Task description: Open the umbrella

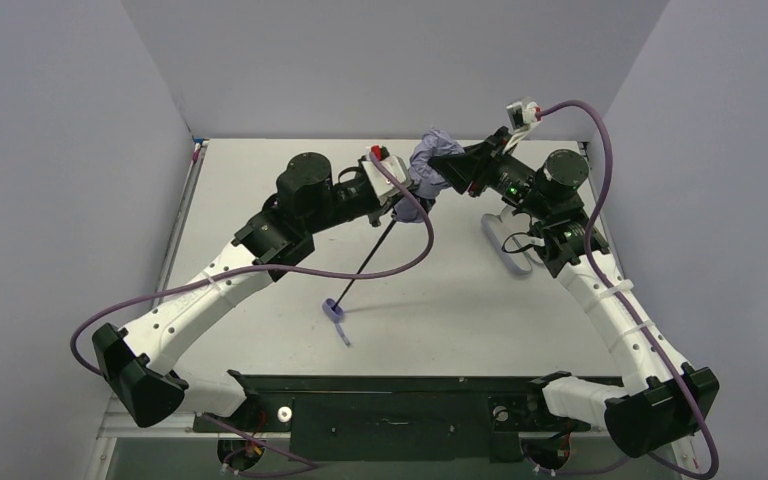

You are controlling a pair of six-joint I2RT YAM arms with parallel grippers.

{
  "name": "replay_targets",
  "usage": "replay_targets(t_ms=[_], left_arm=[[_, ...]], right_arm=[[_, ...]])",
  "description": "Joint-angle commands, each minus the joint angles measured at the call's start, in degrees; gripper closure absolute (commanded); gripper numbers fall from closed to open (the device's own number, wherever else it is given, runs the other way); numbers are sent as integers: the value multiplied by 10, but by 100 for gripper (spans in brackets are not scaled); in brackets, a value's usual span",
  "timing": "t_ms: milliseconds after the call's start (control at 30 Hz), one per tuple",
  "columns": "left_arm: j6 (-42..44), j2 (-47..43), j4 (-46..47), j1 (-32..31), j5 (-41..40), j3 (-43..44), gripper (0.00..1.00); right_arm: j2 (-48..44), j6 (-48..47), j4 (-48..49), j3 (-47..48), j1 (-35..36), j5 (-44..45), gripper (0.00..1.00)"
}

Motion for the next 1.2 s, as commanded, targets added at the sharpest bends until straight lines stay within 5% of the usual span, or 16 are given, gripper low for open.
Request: replay_targets(t_ms=[0,367,400,433,500,633,900,1167], left_arm=[[-25,20,-46,-39,122,8,100],[-43,13,-28,-38,120,-7,100],[-45,7,-28,-38,116,-9,94],[-46,4,-29,-36,109,-10,75],[-53,-2,-39,-31,98,-6,54],[-86,-15,-58,9,129,12,35],[-166,-30,-47,122,106,20,23],[-143,-21,-34,144,69,-27,16]], right_arm=[[-11,5,107,19,13,53,100],[1,31,125,20,14,77,100],[0,31,121,19,13,77,100],[0,30,120,18,11,78,100],[-1,34,115,14,8,79,100],[0,55,116,6,-5,81,100],[4,97,127,-9,-29,78,100],[13,118,138,-10,-35,82,100]])
